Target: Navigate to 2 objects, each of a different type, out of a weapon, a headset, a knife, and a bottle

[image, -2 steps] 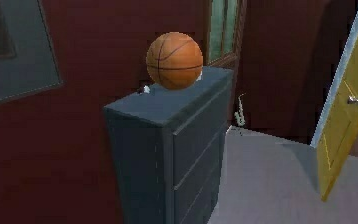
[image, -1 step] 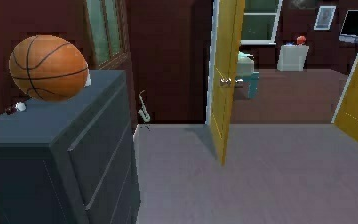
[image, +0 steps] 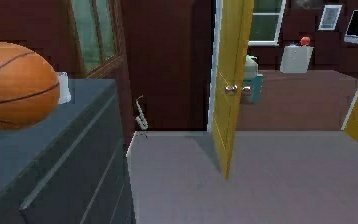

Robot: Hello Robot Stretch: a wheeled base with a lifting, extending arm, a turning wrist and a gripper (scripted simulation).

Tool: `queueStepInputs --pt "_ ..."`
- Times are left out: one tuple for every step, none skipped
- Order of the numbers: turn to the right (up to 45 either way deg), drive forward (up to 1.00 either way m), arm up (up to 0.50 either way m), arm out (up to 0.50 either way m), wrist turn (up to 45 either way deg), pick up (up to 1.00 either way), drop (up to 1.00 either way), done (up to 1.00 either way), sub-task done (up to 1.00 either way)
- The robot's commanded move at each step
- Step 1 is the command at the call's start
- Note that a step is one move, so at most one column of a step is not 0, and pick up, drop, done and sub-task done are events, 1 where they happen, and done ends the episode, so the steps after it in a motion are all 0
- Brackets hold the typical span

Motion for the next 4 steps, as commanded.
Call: queueStepInputs --pt "24.0 0.0 0.0 0.0 0.0 0.0 0.0 0.0 0.0" --pt "0.0 0.3 0.0 0.0 0.0 0.0 0.0 0.0 0.0" --pt "12.0 0.0 0.0 0.0 0.0 0.0 0.0 0.0 0.0" --pt "0.0 1.0 0.0 0.0 0.0 0.0 0.0 0.0 0.0"
